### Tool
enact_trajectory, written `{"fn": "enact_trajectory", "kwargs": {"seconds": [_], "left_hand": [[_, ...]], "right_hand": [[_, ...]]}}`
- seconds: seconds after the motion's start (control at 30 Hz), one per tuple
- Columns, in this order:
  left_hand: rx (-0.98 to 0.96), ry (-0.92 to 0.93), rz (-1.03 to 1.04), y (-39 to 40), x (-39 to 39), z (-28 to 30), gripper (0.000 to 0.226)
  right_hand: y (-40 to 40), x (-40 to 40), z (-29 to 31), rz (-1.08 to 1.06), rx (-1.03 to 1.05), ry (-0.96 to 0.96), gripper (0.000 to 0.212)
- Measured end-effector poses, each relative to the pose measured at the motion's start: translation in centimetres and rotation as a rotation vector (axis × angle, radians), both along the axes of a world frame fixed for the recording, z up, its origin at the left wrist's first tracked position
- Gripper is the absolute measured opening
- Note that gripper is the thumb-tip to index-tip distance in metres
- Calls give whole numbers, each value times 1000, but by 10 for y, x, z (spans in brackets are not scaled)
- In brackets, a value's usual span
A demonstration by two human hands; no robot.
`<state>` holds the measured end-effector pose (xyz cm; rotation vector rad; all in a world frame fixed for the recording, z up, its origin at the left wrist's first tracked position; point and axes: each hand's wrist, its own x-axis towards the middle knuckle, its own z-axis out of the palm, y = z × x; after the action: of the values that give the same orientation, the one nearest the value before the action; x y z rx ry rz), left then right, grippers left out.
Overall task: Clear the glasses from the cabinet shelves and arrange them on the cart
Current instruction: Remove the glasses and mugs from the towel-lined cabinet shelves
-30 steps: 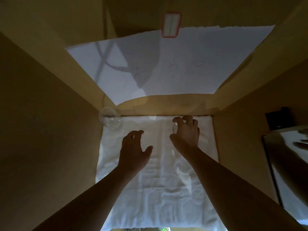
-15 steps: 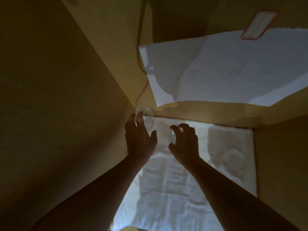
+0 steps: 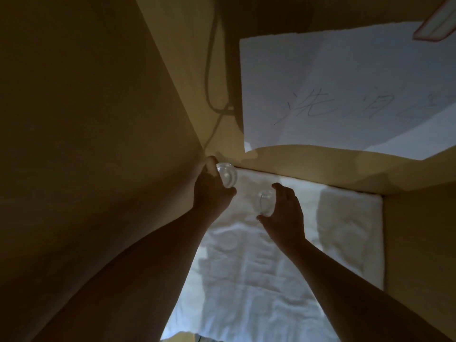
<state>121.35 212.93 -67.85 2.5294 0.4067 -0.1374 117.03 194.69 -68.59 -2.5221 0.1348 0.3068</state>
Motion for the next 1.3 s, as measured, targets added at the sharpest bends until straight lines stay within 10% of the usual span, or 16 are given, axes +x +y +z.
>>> {"fn": "enact_trajectory", "kwargs": {"seconds": [0.83, 1.3], "left_hand": [[-237, 16, -38, -28, -158, 205, 67], [-421, -365, -105, -4, -303, 421, 80]], "right_hand": [[-20, -107, 208, -56, -12, -105, 84], [-5, -278, 424, -234, 50, -296, 103]]}}
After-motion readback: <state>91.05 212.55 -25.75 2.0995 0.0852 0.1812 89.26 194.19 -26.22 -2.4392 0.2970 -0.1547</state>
